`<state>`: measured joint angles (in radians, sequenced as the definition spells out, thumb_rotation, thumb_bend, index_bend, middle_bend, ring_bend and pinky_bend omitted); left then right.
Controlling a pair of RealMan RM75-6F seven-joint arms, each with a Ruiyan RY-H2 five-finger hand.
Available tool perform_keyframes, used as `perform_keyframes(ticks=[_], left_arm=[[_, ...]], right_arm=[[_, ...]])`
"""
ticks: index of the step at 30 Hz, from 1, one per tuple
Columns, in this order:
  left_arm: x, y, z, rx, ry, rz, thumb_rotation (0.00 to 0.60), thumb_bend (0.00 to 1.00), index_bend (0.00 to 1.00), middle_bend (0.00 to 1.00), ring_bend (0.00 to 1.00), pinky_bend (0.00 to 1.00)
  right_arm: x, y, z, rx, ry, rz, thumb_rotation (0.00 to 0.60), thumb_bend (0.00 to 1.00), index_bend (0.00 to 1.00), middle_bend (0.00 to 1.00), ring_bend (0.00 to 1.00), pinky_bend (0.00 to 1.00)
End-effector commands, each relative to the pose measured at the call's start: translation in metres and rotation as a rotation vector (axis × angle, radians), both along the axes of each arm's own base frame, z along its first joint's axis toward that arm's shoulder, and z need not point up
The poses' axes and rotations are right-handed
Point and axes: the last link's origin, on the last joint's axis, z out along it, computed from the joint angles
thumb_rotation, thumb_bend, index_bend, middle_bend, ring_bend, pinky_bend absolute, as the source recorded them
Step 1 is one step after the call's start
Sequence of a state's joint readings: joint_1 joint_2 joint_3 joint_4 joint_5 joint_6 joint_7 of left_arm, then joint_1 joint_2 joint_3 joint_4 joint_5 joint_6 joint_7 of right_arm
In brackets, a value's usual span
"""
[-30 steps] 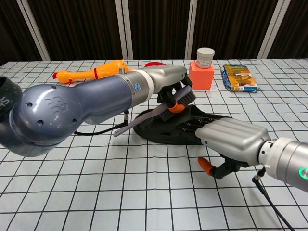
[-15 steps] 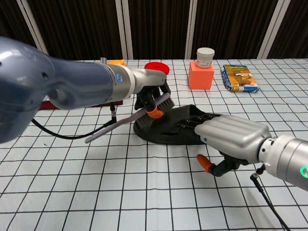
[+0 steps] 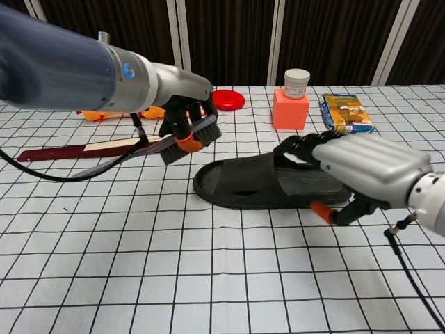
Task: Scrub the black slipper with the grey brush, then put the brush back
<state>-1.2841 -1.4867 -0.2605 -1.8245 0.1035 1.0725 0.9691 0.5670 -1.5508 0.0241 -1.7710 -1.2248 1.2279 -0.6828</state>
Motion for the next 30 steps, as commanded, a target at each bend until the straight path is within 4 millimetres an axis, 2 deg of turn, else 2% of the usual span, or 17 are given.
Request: perform_keyframes(ticks=[1,2,4,7,11,15,20,25,28,30], left_arm=[[-0.028,-0.013,0.009,-0.059,0.054,0.022,0.600,0.51,0.45,0.61,0.56,0.56],[-0.038,-0.018,0.012,-0.076,0.068,0.019,0.600,0.51,0.45,0.61,0.56,0.56],[-0.047,-0.023,0.014,-0.089,0.075,0.012,0.600,0.51,0.45,0.61,0.56,0.56],[-0.075,-0.036,0.021,-0.113,0.132,-0.043,0.600,0.51,0.45,0.61,0.56,0.56],[-0.112,-0.048,0.022,-0.129,0.172,-0.125,0.600,0.51,0.45,0.61,0.56,0.55],[-0.138,-0.051,0.008,-0.164,0.156,-0.163,0.600,0.51,0.45,0.60,0.56,0.54],[-0.158,-0.051,-0.005,-0.180,0.158,-0.225,0.600,0.51,0.45,0.60,0.55,0.54],[-0.175,-0.054,-0.012,-0.182,0.194,-0.313,0.600,0.50,0.45,0.60,0.52,0.49],[-0.180,-0.056,-0.015,-0.183,0.195,-0.338,0.600,0.45,0.41,0.56,0.47,0.45],[-0.181,-0.057,-0.017,-0.190,0.171,-0.329,0.600,0.35,0.36,0.48,0.38,0.40]], right_arm=[[-0.023,0.002,0.043,-0.157,-0.022,-0.054,0.600,0.52,0.00,0.00,0.00,0.02],[-0.032,0.005,0.057,-0.194,-0.031,-0.069,0.600,0.52,0.00,0.00,0.00,0.02],[-0.042,0.008,0.070,-0.228,-0.039,-0.085,0.600,0.52,0.00,0.00,0.00,0.02],[-0.068,0.020,0.102,-0.310,-0.044,-0.141,0.600,0.52,0.00,0.00,0.00,0.02],[-0.092,0.038,0.126,-0.349,-0.056,-0.166,0.600,0.52,0.00,0.00,0.00,0.01],[-0.106,0.045,0.132,-0.356,-0.029,-0.193,0.600,0.52,0.00,0.00,0.00,0.01],[-0.117,0.048,0.129,-0.346,-0.017,-0.237,0.600,0.52,0.00,0.00,0.00,0.00],[-0.126,0.054,0.129,-0.356,-0.025,-0.265,0.600,0.52,0.00,0.00,0.00,0.00],[-0.129,0.055,0.129,-0.359,-0.029,-0.274,0.600,0.52,0.00,0.00,0.00,0.00],[-0.131,0.054,0.128,-0.356,-0.030,-0.280,0.600,0.52,0.00,0.00,0.00,0.00]])
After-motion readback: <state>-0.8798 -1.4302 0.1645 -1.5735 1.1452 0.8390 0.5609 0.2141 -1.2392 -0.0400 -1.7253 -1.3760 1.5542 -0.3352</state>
